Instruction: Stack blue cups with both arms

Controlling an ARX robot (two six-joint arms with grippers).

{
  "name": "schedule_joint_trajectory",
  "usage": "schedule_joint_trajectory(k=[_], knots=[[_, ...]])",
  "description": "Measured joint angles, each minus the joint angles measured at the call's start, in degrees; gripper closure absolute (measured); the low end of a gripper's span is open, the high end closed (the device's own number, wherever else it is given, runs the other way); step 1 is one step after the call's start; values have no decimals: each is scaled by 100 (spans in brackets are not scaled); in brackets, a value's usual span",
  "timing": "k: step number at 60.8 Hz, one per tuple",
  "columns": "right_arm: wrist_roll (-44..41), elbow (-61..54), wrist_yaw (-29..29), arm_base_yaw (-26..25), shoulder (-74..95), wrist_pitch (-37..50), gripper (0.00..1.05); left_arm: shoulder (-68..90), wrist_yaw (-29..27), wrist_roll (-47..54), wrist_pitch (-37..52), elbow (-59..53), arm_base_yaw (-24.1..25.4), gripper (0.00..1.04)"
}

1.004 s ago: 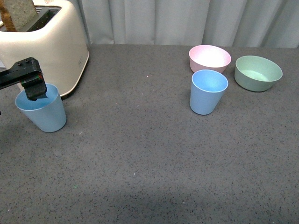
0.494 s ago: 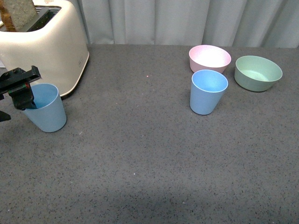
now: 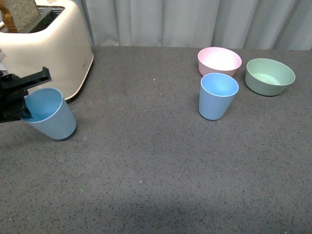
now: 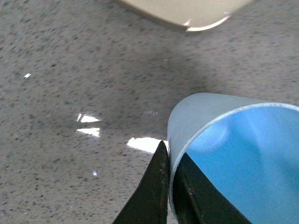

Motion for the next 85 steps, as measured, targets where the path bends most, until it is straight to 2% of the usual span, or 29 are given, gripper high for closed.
schedule_joint_trajectory(k=[30,39,59,69,85], knots=[[0,0,0,0,0,-2,10,892,-284,-310,-715,1445,-1635,101],[0,0,0,0,0,0,10,1099,-356,-433,-920,1834,-1853,101],[0,0,0,0,0,0,10,1259,-367,-496,-1032,2017,-1926,101],[0,0,0,0,0,-2,10,1241,-319,-560,-1034,2068,-1937,78],[0,0,0,0,0,0,10,894,-431,-662,-964,2057,-1910,33]])
